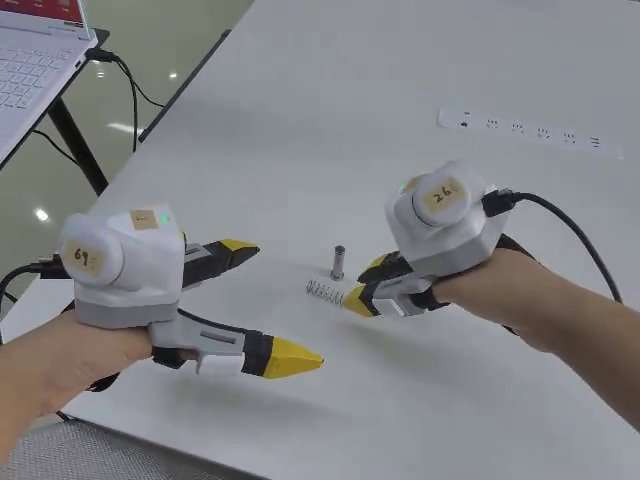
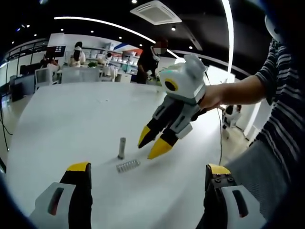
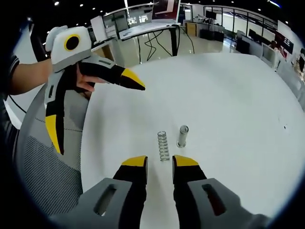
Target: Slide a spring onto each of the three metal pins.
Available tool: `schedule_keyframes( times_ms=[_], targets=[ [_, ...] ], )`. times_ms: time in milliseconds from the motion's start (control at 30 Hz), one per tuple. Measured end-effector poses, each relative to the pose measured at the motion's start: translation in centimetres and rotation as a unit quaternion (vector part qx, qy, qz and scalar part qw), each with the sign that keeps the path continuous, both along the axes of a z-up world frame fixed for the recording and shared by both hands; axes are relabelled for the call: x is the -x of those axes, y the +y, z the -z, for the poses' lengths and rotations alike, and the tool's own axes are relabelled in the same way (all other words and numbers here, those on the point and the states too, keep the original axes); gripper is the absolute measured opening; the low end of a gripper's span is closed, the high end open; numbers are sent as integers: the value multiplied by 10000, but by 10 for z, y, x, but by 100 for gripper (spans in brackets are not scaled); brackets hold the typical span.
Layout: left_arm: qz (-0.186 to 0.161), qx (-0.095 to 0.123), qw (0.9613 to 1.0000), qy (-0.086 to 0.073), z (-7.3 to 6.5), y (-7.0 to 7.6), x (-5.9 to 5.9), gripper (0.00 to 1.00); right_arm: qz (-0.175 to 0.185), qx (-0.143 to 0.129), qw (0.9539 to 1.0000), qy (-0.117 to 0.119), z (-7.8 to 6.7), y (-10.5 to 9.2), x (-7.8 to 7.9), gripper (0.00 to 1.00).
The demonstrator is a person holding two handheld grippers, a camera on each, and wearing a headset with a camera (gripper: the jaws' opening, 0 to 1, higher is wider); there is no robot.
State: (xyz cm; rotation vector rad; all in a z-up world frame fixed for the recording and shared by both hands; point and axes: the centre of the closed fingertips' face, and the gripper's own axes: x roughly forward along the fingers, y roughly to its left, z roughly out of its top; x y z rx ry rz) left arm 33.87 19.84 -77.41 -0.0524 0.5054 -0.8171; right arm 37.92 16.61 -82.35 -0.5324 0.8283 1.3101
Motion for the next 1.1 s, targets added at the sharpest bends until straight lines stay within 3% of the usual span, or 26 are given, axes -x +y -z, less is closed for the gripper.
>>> schedule_keyframes(
  times_ms=[267, 367, 567, 1100],
  targets=[
    [-36, 38, 10000, 17, 1, 0, 1, 96, 3, 65, 9999, -90, 12, 10, -6, 17],
    [-32, 32, 10000, 23, 2, 1, 2, 96, 90, 47, 9999, 7, 18, 11, -7, 17],
    [-84, 8, 10000, 34, 2, 9, 3, 96, 79, 109, 9999, -35, 28, 11, -7, 16],
    [-153, 30, 9998, 91, 6, 11, 8, 96, -4, 119, 9999, -88, 37, 17, -3, 14]
  ],
)
